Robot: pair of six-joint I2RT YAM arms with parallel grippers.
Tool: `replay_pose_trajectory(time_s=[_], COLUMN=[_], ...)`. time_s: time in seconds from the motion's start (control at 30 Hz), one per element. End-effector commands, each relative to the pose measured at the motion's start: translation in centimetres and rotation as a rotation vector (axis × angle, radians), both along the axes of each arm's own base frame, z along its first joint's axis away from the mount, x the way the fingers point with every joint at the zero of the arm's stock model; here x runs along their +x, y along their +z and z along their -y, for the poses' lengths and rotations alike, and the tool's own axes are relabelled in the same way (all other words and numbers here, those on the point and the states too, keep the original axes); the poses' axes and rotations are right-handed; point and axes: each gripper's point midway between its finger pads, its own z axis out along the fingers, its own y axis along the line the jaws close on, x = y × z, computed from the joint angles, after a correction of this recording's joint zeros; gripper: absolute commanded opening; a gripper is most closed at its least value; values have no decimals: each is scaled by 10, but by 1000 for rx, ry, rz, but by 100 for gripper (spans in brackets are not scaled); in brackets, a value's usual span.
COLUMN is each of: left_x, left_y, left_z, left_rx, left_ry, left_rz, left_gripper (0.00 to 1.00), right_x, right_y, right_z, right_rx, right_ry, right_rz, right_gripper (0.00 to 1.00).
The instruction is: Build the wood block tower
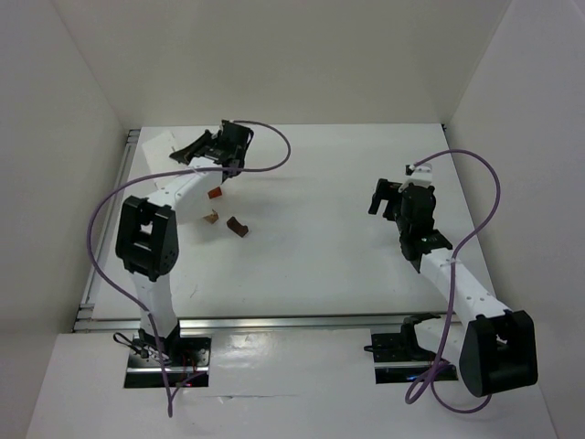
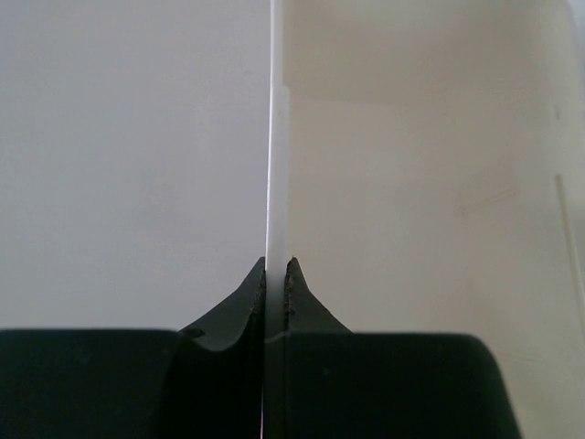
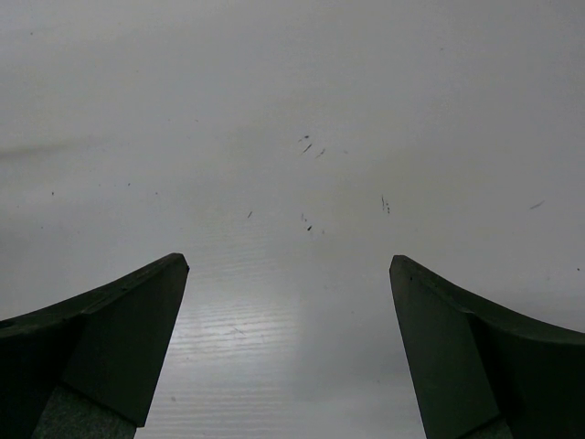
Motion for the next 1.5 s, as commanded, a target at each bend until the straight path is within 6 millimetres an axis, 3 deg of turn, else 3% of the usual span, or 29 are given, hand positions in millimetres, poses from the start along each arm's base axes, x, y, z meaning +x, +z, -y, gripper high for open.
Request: replay_pose_trajectory(time_s=[0.0,0.03,0.07,0.1,0.13,0.2,0.27,0.4,0.57,0.63,0.7,0.77,0.83,0.9,0.93,1.03,1.07,1.1,1.13,1.23,1.27,1.33,1.4,1.47], left_x=[-4,-3,-8,-7,-2,-9,-9,-14,-17,-16,-18,-20,-22,-20,-18,-17,-19,-16,-18,-19,-20,-19,-16,-17], left_y=[9,8,23,5,15,22,36,40,9,-8,-17,-31,-48,-52,-61,-74,-88,-90,-95,-100,-100,-95,-89,-89], left_z=[9,8,8,14,7,1,-15,-33,-61,-57,-67,-81,-80,-75,-76,-86,-90,-89,-95,-111,-112,-119,-118,-122], left_rx=[-213,-285,-370,-455,-527,-629,-685,-710,-784,-840,-871,-903,-942,-986,-1004,-1018,-1033,-1044,-1046,-1046,-1058,-1056,-1054,-1039], left_ry=[-68,-103,-151,-210,-207,-242,-253,-279,-271,-313,-298,-240,-255,-295,-301,-272,-246,-250,-224,-192,-200,-199,-218,-201], left_rz=[202,234,308,300,429,528,656,717,690,663,686,699,660,660,645,622,592,580,568,575,574,589,583,590], left_gripper=[0,0,0,0,0,0,0,0,0,0,0,0,0,0,0,0,0,0,0,0,1,17,36,48], right_x=[3,3,3,3,3,3,2,1,2,-1,-5,-7,-6,-5,-7,-12,-12,-18,-11,-15,-11,-13,-6,-12], right_y=[17,17,17,17,17,16,17,18,20,18,12,8,9,7,12,-1,-5,-19,-16,-31,-24,-28,-17,-29], right_z=[1,1,4,4,4,1,1,0,-17,-42,-62,-68,-74,-79,-86,-114,-121,-141,-145,-176,-184,-204,-220,-245], right_rx=[-5,-5,-10,-10,-10,-5,-13,-18,-43,-37,-60,-65,-56,-72,-67,-128,-169,-193,-231,-286,-284,-284,-280,-270], right_ry=[-2,-2,-16,-16,-16,-1,3,14,139,296,443,489,519,563,610,711,732,782,758,826,837,895,914,988], right_rz=[61,61,62,62,62,61,70,78,113,123,122,113,113,111,126,93,81,40,37,1,28,36,81,63], right_gripper=[100,100,100,100,100,100,100,100,100,100,100,100,100,100,100,99,99,99,99,99,99,99,99,99])
